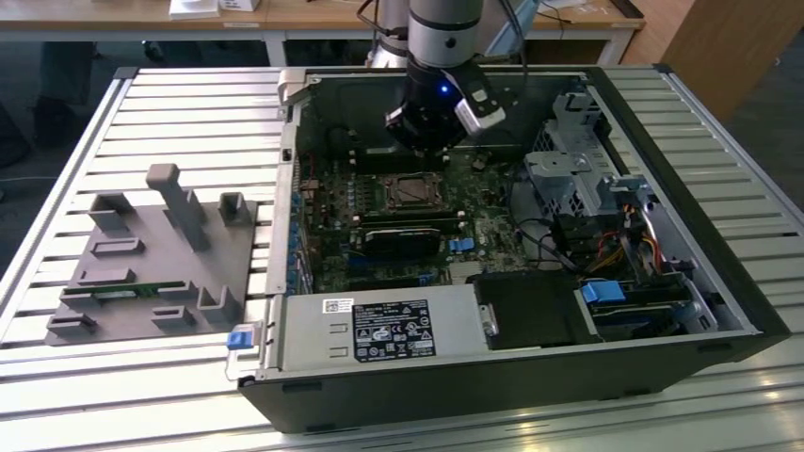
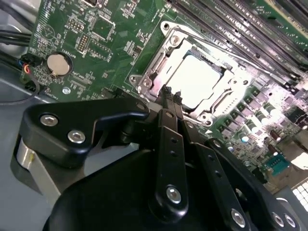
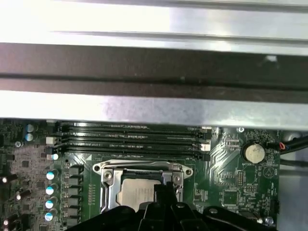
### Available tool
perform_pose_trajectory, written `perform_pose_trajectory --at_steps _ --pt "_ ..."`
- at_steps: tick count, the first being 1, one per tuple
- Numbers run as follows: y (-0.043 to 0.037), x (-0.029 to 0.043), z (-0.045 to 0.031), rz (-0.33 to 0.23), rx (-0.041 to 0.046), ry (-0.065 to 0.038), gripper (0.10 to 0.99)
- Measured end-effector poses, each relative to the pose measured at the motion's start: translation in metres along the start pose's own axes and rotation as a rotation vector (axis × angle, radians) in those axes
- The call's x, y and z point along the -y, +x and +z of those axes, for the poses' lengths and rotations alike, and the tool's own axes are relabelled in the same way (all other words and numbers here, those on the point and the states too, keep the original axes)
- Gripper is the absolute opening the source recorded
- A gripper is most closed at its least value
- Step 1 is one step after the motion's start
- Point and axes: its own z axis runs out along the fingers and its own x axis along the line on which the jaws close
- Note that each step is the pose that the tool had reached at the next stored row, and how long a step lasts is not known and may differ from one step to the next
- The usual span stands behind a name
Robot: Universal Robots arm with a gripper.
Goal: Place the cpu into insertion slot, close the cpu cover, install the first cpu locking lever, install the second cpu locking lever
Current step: 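Install the second cpu locking lever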
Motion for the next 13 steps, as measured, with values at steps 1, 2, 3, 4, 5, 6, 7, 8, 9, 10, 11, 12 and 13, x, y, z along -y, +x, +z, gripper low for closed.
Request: perform_pose_trajectory --at_steps 1,2,3,4,5,6,7,8,9,10,11,12,13 --pt "0.0000 0.0008 0.0000 0.000 -0.0001 0.000 0.106" --pt "0.0000 0.0019 0.0000 0.000 -0.0001 0.000 0.106" --pt "0.0001 0.0033 0.0000 0.000 -0.0001 0.000 0.106" --pt "0.0001 0.0048 -0.0001 0.000 -0.0001 0.000 0.106" --pt "0.0003 0.0064 -0.0001 0.000 -0.0001 0.000 0.106" --pt "0.0005 0.0081 -0.0001 0.000 -0.0001 0.000 0.106" --pt "0.0008 0.0098 -0.0001 0.000 -0.0001 0.000 0.106" --pt "0.0011 0.0118 -0.0001 0.000 -0.0001 0.000 0.106" --pt "0.0013 0.0137 -0.0001 0.000 -0.0001 0.000 0.106" --pt "0.0013 0.0157 -0.0002 0.000 -0.0001 0.000 0.106" --pt "0.0013 0.0175 -0.0001 0.000 -0.0001 0.000 0.106" --pt "0.0014 0.0191 -0.0001 0.000 -0.0001 0.000 0.106" --pt "0.0015 0.0202 0.0000 0.000 0.0000 0.000 0.106"
